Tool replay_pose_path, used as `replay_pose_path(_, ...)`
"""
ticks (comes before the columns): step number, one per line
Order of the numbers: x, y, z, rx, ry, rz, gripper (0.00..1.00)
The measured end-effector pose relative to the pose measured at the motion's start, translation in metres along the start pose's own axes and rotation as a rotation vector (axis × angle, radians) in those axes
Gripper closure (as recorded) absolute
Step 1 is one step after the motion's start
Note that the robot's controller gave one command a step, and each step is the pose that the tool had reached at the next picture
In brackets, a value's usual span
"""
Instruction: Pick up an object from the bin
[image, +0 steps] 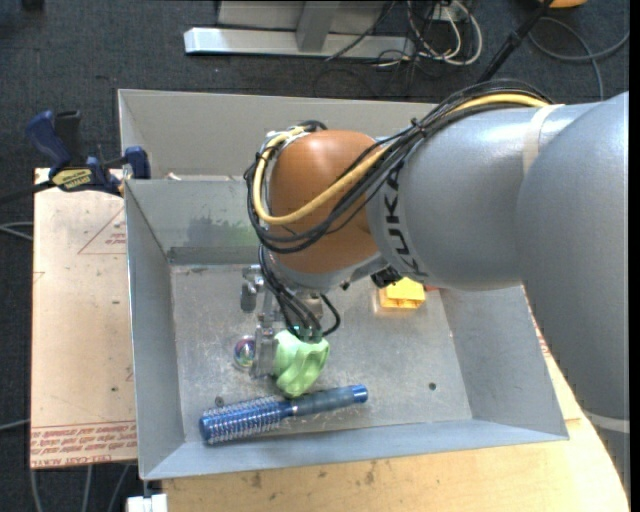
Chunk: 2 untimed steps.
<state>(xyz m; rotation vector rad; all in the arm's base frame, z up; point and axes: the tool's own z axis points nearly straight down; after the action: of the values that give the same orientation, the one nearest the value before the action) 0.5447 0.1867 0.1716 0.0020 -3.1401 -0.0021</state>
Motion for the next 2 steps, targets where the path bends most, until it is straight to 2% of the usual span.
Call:
replay_pose_path(1,0.016,-0.08,0.102,0.001,0.001,-0.177,0.0)
replay_pose_path(2,0.058,-0.006,0.097,0.014,-0.013,-0.24,0.0)
